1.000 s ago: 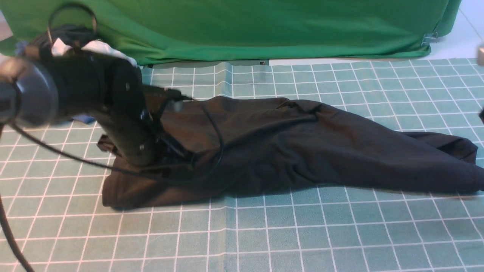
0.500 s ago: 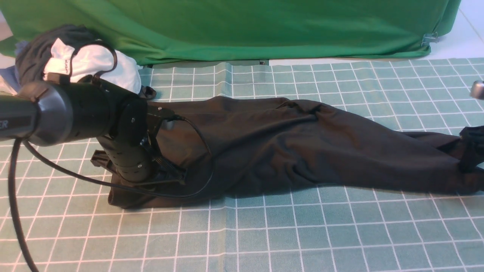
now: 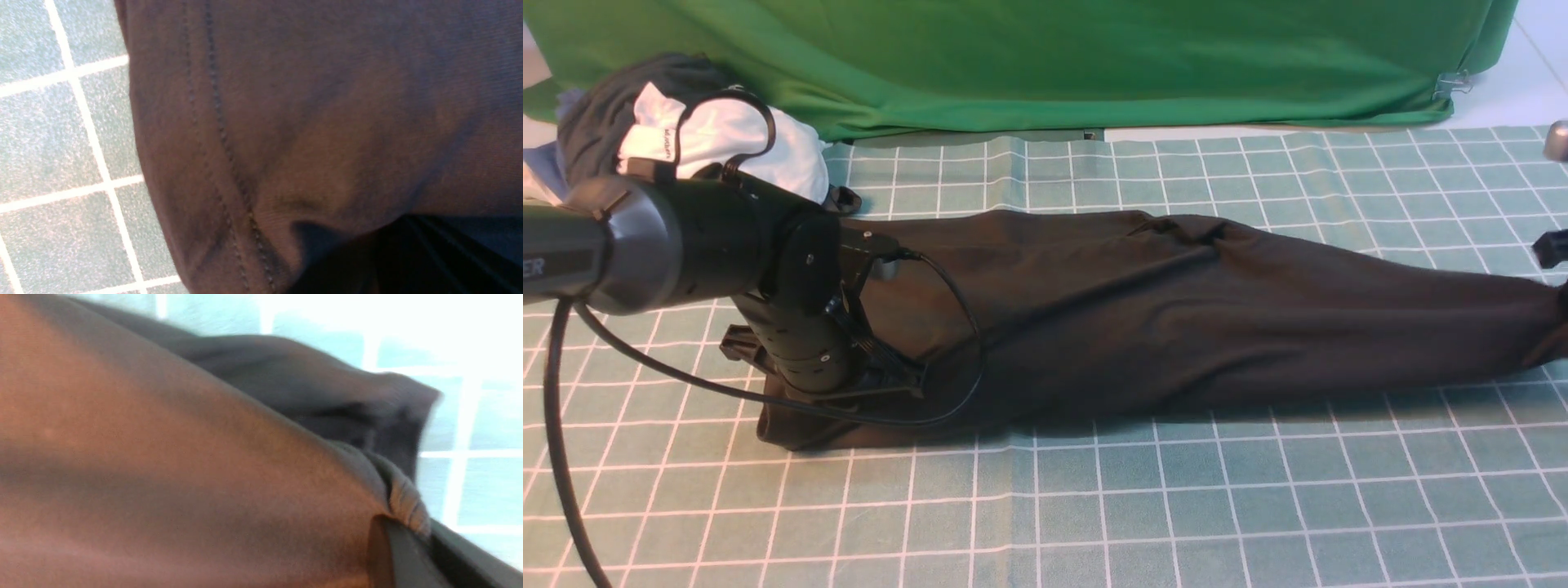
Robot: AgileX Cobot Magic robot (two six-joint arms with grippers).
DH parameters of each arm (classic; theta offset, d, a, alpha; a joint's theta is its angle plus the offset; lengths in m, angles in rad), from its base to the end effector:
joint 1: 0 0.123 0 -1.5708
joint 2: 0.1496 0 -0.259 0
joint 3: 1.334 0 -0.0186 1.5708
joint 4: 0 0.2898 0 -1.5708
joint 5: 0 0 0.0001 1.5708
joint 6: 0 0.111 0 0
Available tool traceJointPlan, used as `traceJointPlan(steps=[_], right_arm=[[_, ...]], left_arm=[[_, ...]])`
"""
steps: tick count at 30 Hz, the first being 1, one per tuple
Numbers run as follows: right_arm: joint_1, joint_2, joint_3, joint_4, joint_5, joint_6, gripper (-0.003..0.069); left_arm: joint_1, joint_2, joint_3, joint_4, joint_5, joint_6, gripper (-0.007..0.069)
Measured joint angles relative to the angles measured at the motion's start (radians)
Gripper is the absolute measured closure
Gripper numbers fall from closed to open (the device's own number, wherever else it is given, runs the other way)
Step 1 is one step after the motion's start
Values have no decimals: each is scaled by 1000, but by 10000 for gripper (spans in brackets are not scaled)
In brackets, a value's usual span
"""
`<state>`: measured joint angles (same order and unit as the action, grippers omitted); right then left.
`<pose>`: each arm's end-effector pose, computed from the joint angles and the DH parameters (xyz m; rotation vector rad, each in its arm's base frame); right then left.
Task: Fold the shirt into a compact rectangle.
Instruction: 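Pull the folded dark garment lengthwise by its ends to straighten it flat on the table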
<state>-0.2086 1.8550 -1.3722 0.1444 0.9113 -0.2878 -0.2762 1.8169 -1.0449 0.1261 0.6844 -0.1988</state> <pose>0.4063 -0.0731 0.1572 -0.0082 2.8544 0.0813 0.3474 -0.0893 0.0847 0.2440 2.9142 0.0579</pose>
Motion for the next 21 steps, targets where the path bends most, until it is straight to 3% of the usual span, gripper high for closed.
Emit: traceJointPlan(steps=[8,12,18,21], right_arm=[[6,14,-13,-91,-1,90,620],[6,50,-13,-128,11,106,550],[6,77,-29,-247,84,238,309],[10,61,-63,-257,157,257,275]], left_arm=[[5,0,0,-23,-5,0,613],[5,0,0,-23,-5,14,613],[5,1,-11,-25,7,19,613],[6,-2,-29,-31,28,19,613]])
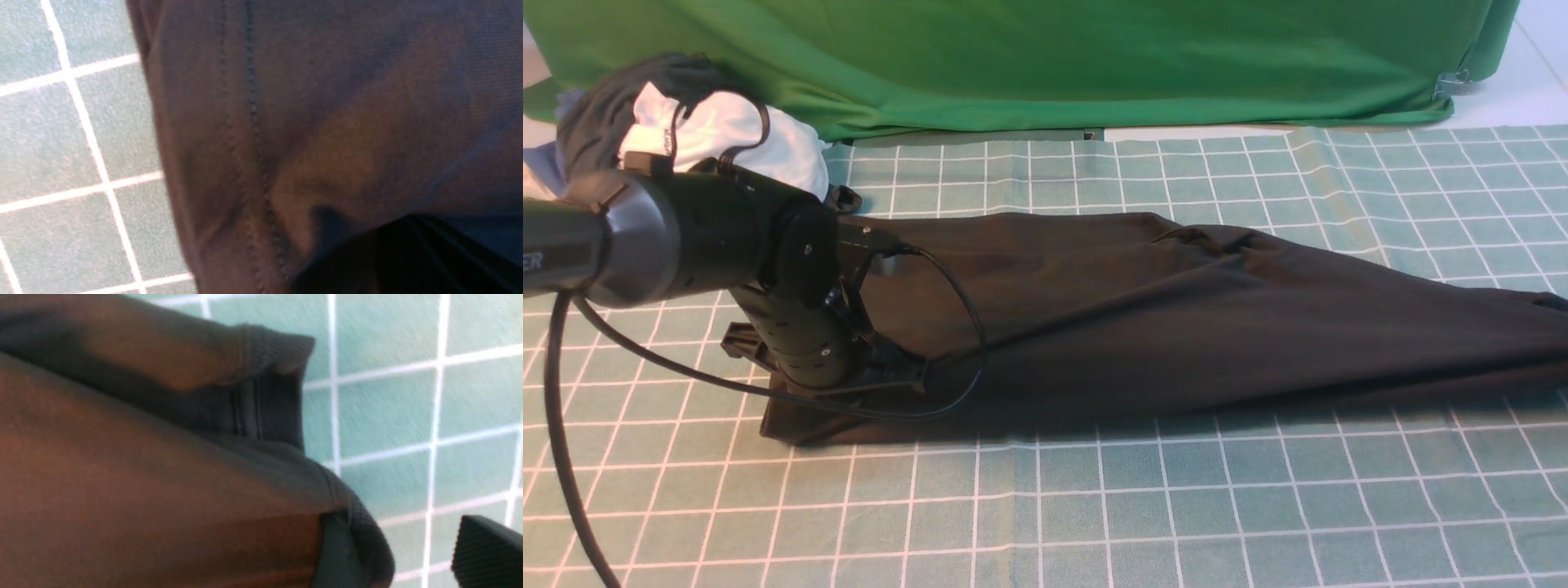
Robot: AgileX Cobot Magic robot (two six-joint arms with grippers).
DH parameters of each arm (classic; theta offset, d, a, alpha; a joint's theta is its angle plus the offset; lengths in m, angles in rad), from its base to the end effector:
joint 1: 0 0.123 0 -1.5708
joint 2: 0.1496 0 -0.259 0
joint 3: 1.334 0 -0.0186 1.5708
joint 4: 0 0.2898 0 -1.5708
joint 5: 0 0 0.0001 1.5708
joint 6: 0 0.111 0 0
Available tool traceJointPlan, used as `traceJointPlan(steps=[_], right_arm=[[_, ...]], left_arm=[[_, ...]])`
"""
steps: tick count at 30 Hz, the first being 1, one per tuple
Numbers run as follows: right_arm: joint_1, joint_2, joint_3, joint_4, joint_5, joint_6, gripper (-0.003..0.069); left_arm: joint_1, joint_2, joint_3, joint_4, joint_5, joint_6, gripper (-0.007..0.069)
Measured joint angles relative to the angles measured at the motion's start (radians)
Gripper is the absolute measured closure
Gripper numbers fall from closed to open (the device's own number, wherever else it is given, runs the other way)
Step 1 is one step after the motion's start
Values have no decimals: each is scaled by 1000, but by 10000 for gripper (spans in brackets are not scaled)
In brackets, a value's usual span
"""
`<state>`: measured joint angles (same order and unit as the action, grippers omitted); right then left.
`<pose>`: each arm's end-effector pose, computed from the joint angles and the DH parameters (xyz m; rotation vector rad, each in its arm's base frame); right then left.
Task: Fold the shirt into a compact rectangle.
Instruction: 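Pull the folded dark garment lengthwise by its ends to straighten it flat on the table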
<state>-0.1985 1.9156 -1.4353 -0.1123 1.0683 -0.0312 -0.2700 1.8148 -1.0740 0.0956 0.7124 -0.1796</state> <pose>0.3998 -0.0915 0.1474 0.1801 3.0345 -0.1723 0.3521 -0.0902 0.0923 0.2285 2.9175 0.0328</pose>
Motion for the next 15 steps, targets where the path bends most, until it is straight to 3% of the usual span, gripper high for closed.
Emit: traceJointPlan(steps=[10,15], right_arm=[[84,-156,-21,-5,12,-4,359],[96,-130,-21,149,-64,-139,358]], left_arm=[[0,-124,-39,-19,12,0,613],[1,-133,-39,-22,16,0,613]])
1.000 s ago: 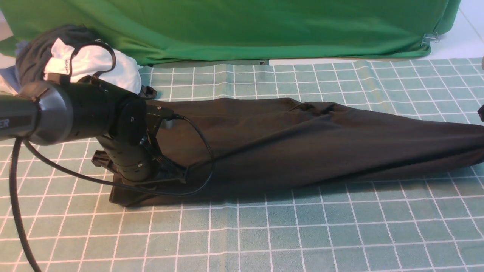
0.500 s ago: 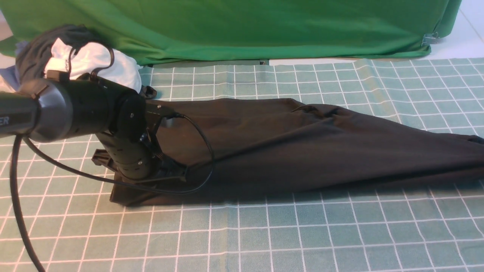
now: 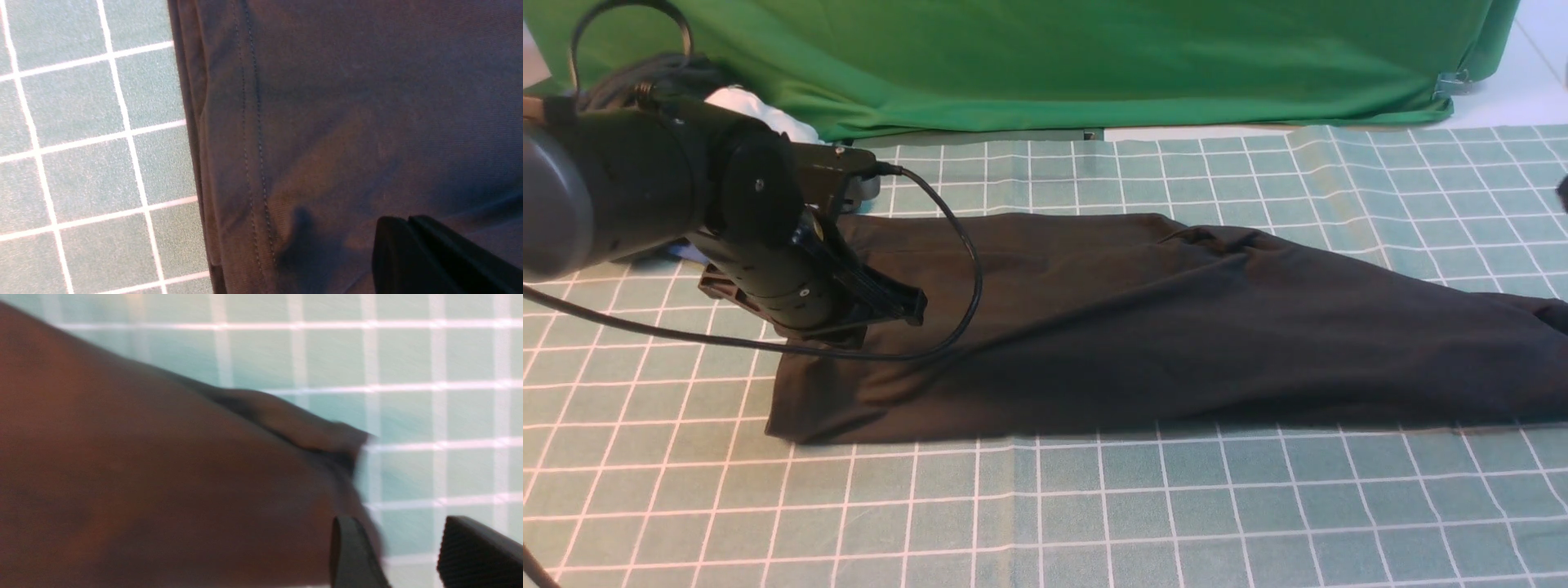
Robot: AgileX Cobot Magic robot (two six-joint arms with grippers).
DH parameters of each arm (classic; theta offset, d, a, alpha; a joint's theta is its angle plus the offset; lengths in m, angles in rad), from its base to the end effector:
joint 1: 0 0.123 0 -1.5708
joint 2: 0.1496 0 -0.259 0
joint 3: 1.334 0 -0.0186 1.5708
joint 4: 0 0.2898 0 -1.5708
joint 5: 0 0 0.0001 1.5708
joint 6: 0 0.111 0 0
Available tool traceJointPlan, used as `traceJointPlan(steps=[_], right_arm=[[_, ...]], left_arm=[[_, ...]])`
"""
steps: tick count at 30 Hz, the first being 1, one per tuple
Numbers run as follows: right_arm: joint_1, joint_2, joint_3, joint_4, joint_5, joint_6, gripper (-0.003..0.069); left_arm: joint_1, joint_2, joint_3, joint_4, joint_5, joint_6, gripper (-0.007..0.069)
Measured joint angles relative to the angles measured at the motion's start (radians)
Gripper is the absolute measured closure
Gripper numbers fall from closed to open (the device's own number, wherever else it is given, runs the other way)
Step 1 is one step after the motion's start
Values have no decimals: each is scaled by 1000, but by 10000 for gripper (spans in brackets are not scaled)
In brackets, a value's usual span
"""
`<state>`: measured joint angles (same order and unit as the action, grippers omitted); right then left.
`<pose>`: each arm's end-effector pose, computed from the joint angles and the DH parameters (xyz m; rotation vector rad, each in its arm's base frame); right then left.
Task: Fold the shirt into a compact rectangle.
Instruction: 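Pull the folded dark garment lengthwise by its ends to straighten it flat on the table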
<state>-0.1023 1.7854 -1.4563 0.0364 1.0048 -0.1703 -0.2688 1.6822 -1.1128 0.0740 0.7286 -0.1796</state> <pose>0.4115 -0.0388 0.2085 -0.0753 2.8149 -0.0152 0.3594 -0.0933 0.1516 0.1880 2.7712 -0.0320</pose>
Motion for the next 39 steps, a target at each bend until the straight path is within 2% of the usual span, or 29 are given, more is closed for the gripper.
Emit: traceJointPlan(steps=[2,6,8,15,16,18,19,21,23,26,35,39], right_arm=[[1,34,-1,38,-7,-35,338],[1,146,-22,61,-16,-64,227],[1,185,-24,61,-20,-70,200],[1,245,-30,63,-39,-72,210],[1,249,-30,64,-39,-75,232],[1,255,-30,65,-48,-87,327],[1,255,-30,65,-48,-90,338],[-2,259,-30,65,-51,-114,533],[-5,257,-30,65,-51,-121,613],[-5,233,-30,65,-44,-125,649],[-20,142,-30,65,-97,-126,651],[-58,169,-30,61,-115,-124,651]], left_arm=[[0,0,0,-2,0,0,613],[0,0,0,-3,7,0,613],[0,0,0,-3,10,0,613],[0,0,0,-1,13,0,613],[0,0,0,-1,13,0,613],[0,0,0,-1,11,1,613],[0,0,0,-1,11,1,613],[0,0,0,-1,7,1,613],[0,0,0,-1,7,1,613],[0,0,0,-1,9,2,613],[0,0,0,-1,18,12,613],[0,0,0,-1,18,12,613]])
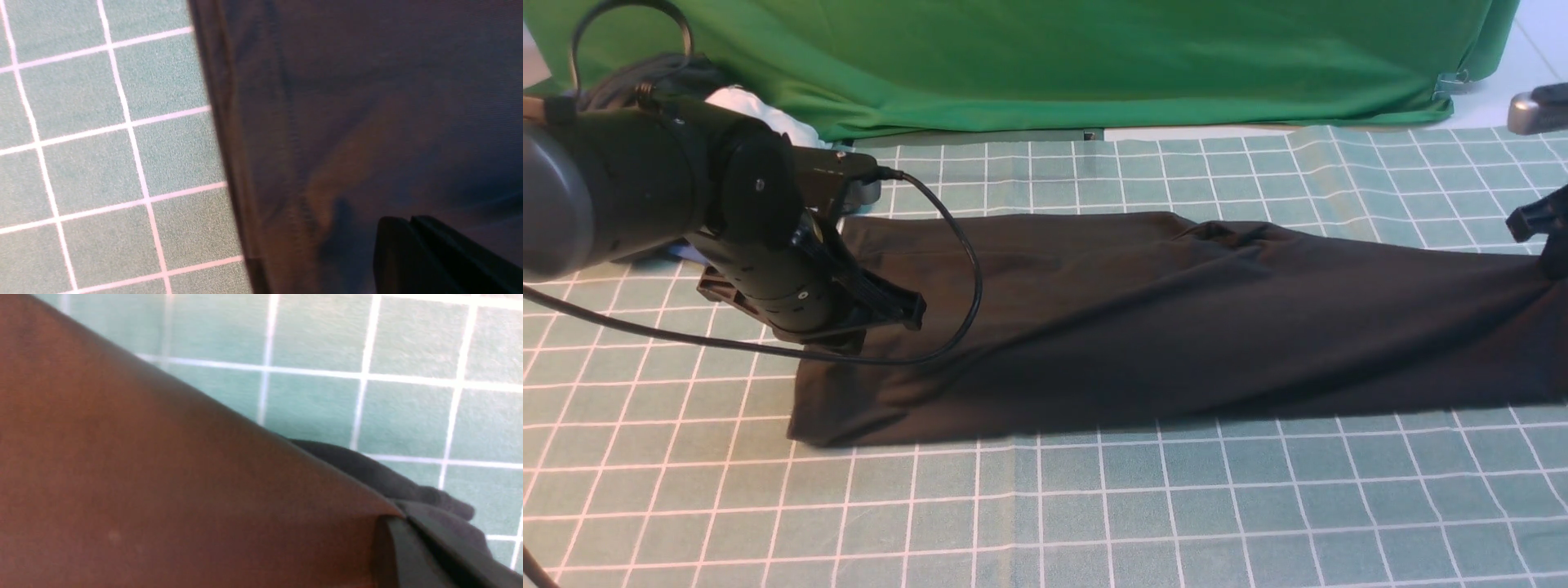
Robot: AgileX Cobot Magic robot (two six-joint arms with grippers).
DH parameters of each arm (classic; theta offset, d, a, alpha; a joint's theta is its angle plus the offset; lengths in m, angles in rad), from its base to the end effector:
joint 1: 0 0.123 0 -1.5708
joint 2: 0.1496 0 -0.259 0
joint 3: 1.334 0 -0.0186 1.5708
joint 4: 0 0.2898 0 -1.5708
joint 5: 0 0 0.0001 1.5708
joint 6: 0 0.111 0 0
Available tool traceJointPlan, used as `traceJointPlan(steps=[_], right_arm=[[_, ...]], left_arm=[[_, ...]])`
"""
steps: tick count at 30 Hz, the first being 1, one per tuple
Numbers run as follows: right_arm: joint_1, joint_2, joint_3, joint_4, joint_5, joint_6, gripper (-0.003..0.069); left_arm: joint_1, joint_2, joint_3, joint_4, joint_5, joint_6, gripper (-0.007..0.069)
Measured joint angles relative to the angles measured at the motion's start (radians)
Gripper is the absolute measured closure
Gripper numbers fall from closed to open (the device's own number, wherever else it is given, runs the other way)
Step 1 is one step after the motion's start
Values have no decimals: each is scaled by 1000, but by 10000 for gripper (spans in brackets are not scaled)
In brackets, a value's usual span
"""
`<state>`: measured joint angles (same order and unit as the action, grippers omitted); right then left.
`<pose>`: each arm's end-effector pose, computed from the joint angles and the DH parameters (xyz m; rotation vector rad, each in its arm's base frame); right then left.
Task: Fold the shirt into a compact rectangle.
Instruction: 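Pull the folded dark garment lengthwise by its ends to straighten it flat on the table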
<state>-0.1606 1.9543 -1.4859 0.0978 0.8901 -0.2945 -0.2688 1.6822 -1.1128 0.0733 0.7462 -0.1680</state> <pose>0.4360 -0.0621 0.1498 -0.1186 2.8284 0.0213 0.3577 -0.0928 0.1509 0.2039 2.7873 -0.0241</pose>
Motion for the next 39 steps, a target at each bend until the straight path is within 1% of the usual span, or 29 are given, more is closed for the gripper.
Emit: traceJointPlan(steps=[3,5,6,7,8,9,11,12,14,16,18,20,23,27,28,30,31,34,37,39], right_arm=[[-13,35,0,-3,-12,6,645],[-16,53,0,-4,-17,22,622],[-18,62,0,-5,-23,30,589],[-19,68,0,-7,-33,36,508],[-19,68,0,-8,-37,40,455],[-19,66,-4,-12,-41,47,372],[-20,55,-21,-22,-34,60,256],[-20,46,-34,-28,-23,80,223],[-21,24,-59,-36,-3,121,203],[-21,-2,-77,-37,3,151,210],[-9,-55,-97,-36,4,162,268],[11,-92,-102,-24,-8,145,337],[69,-135,-108,9,-9,72,463],[143,-148,-108,45,-9,18,599],[157,-148,-108,47,-9,16,618],[176,-148,-108,49,-9,11,635],[188,-148,-108,49,-9,6,639],[208,-148,-108,54,-7,3,643],[212,-148,-108,65,-6,1,642],[212,-148,-108,65,-6,1,640]], left_arm=[[0,0,0,0,0,0,613],[0,0,0,0,0,0,613],[0,0,0,0,0,0,613],[0,0,0,0,-3,1,613],[0,0,0,0,-4,1,613],[0,0,0,4,-7,1,613],[0,0,-1,7,-7,-3,613],[1,0,-2,7,-3,-5,613],[7,0,-7,6,5,-6,613],[13,0,-16,4,9,-7,613],[32,0,-41,2,13,-7,613],[60,3,-86,-10,36,-7,613],[109,29,-198,-41,92,-7,613],[154,113,-373,-49,135,15,613],[157,142,-413,-52,138,26,611],[158,191,-463,-59,139,52,606],[158,231,-507,-62,143,70,593],[158,321,-574,-67,152,76,538],[158,398,-613,-67,154,76,453],[158,437,-623,-67,141,76,373]])
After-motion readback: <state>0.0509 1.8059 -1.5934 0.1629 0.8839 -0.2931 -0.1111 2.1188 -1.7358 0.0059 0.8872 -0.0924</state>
